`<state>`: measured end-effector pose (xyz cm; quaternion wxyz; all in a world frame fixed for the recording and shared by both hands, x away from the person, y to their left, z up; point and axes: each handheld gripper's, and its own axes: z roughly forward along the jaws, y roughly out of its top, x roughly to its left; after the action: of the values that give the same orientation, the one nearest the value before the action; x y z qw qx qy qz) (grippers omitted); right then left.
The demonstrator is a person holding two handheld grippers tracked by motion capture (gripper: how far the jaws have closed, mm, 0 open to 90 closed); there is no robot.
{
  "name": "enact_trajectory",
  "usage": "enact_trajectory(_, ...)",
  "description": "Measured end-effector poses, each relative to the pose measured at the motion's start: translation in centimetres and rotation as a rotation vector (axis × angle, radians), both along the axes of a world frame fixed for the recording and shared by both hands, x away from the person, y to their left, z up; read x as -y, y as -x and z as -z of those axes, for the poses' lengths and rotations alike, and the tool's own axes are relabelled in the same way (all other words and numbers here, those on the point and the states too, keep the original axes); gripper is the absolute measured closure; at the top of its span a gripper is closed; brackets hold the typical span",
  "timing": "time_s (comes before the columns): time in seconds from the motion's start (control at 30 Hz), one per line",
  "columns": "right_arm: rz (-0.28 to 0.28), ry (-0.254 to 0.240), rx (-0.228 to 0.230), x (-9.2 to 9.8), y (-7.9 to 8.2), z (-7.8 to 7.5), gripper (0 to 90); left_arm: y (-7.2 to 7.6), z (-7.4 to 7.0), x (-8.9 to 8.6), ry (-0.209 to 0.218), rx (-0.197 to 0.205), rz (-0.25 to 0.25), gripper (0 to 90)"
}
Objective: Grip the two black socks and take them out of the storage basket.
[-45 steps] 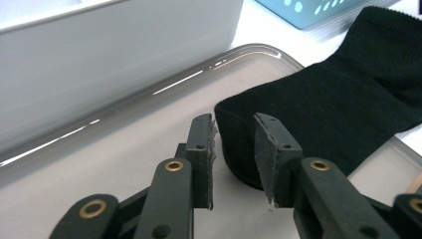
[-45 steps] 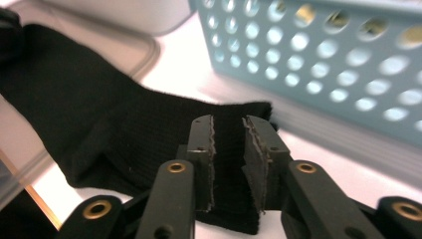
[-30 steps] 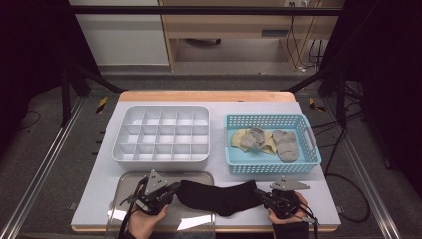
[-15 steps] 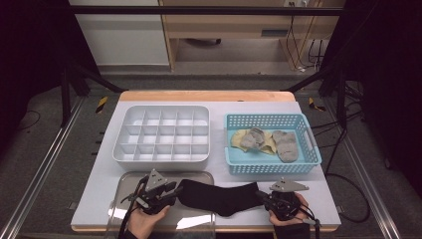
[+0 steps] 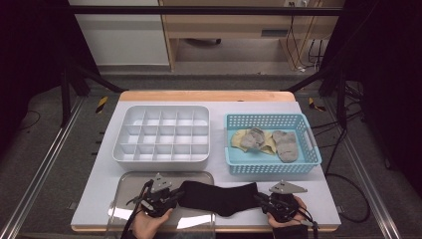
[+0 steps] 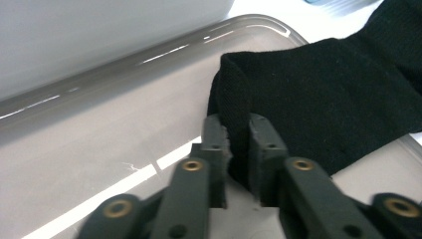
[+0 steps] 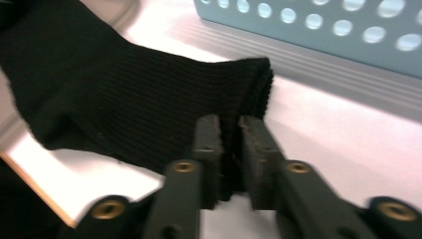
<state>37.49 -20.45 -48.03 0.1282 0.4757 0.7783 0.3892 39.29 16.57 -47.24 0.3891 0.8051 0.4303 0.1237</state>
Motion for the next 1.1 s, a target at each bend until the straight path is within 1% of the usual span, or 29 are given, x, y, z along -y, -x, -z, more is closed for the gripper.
enact_trajectory(0.07, 0.006, -0.011, -0.005, 0.2, 0.0, -0.1, 83.6, 0.1, -0.1, 0.1, -0.006, 0.014, 0.000, 84.1)
enact_trajectory(0.1, 0.015, -0.013, 0.005, 0.3, 0.0, -0.2, 83.8, 0.1, -0.2, 0.0, -0.010, 0.017, 0.005, 84.4)
enact_trajectory(0.17, 0.040, 0.005, 0.022, 0.5, -0.2, -0.3, 83.8, 0.1, -0.2, 0.2, -0.008, 0.017, 0.015, 84.5)
enact_trajectory(0.23, 0.042, 0.003, 0.022, 0.6, -0.5, -0.1, 82.7, 0.1, 0.0, 0.3, -0.021, 0.021, 0.018, 84.0)
enact_trajectory(0.27, 0.037, 0.006, 0.026, 0.6, -0.5, 0.0, 81.7, 0.1, 0.0, 0.3, -0.018, 0.027, 0.014, 82.4)
enact_trajectory(0.3, 0.036, 0.015, 0.032, 0.5, -0.5, -0.1, 79.8, 0.1, -0.1, 0.2, -0.008, 0.026, 0.016, 78.4)
enact_trajectory(0.4, 0.042, 0.010, 0.046, 0.6, -0.4, -0.4, 77.0, 0.5, -0.7, -0.7, 0.038, 0.038, 0.013, 67.5)
enact_trajectory(0.5, 0.048, 0.007, 0.072, 0.8, -0.3, -0.8, 76.8, 1.0, -1.3, -1.8, 0.066, 0.054, 0.000, 63.6)
enact_trajectory(0.53, 0.049, 0.005, 0.079, 0.8, -0.2, -0.9, 77.4, 1.1, -1.4, -2.2, 0.070, 0.060, -0.011, 63.7)
enact_trajectory(0.67, 0.042, 0.006, 0.102, 0.7, -0.1, -1.2, 77.7, 1.0, -1.1, -2.6, 0.055, 0.053, -0.035, 65.5)
enact_trajectory(0.7, 0.044, -0.005, 0.107, 0.6, 0.1, -1.3, 77.9, 1.0, -1.3, -2.6, 0.061, 0.063, -0.045, 65.9)
enact_trajectory(0.77, 0.037, -0.007, 0.120, 0.6, 0.1, -1.5, 77.2, 1.1, -2.1, -2.4, 0.072, 0.101, -0.039, 67.0)
enact_trajectory(0.83, 0.034, -0.019, 0.126, 0.5, 0.2, -1.7, 75.3, 1.1, -3.2, -2.0, 0.087, 0.123, -0.026, 68.5)
enact_trajectory(0.93, 0.031, -0.020, 0.116, 0.5, 0.1, -1.6, 72.9, 1.3, -4.3, -1.1, 0.083, 0.145, 0.005, 74.2)
enact_trajectory(1.0, 0.030, -0.017, 0.112, 0.6, 0.0, -1.4, 72.5, 1.3, -4.8, -0.1, 0.068, 0.147, 0.032, 77.2)
enact_trajectory(1.03, 0.035, -0.026, 0.103, 0.7, 0.0, -1.3, 72.3, 1.3, -5.0, 0.4, 0.057, 0.147, 0.046, 79.0)
enact_trajectory(1.07, 0.033, -0.031, 0.108, 0.8, 0.0, -1.3, 71.9, 1.2, -5.1, 0.9, 0.054, 0.148, 0.054, 80.5)
enact_trajectory(1.1, 0.034, -0.031, 0.117, 0.9, 0.0, -1.3, 71.3, 1.2, -5.2, 1.7, 0.044, 0.152, 0.067, 82.3)
